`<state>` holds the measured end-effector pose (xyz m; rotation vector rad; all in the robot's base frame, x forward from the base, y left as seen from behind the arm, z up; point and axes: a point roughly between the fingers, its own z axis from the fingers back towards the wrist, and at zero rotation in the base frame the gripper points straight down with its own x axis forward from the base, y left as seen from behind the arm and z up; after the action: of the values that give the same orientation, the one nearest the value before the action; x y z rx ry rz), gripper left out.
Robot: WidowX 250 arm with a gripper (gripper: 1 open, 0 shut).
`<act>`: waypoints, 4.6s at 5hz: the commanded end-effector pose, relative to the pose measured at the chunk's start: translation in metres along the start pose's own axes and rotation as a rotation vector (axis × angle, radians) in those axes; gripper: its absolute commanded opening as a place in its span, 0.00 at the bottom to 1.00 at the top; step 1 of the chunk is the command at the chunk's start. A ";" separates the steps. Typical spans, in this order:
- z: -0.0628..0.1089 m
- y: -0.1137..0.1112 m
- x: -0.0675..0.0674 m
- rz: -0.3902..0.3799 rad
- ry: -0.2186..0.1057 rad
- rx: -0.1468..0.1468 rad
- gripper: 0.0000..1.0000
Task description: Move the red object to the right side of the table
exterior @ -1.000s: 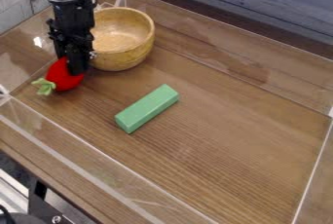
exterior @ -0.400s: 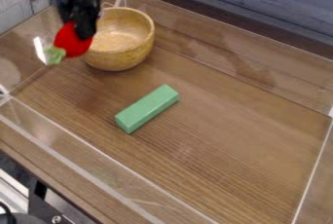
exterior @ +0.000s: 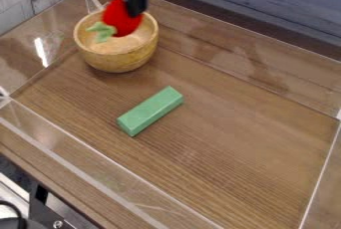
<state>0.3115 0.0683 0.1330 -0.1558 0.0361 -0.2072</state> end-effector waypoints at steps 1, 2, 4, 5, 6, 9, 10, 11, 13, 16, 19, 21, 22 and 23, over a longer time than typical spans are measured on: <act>0.020 -0.046 0.015 -0.092 -0.061 0.012 0.00; 0.000 -0.090 0.019 -0.165 -0.039 -0.001 0.00; -0.044 -0.163 0.030 -0.273 -0.003 -0.011 0.00; -0.065 -0.189 0.027 -0.328 0.018 -0.016 0.00; -0.064 -0.160 0.020 -0.227 0.025 -0.011 0.00; -0.091 -0.126 0.005 -0.177 0.057 -0.015 0.00; -0.099 -0.126 0.003 -0.183 0.065 -0.020 0.00; -0.100 -0.125 0.003 -0.182 0.067 -0.024 0.00; -0.101 -0.124 0.002 -0.181 0.067 -0.032 0.00; -0.103 -0.122 0.001 -0.180 0.067 -0.044 0.00; -0.106 -0.121 0.001 -0.174 0.066 -0.056 0.00; -0.108 -0.120 0.001 -0.168 0.066 -0.063 0.00; -0.109 -0.120 0.001 -0.165 0.066 -0.066 0.00; -0.110 -0.119 0.002 -0.162 0.067 -0.070 0.00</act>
<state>0.2791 -0.0657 0.0348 -0.2237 0.1313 -0.3751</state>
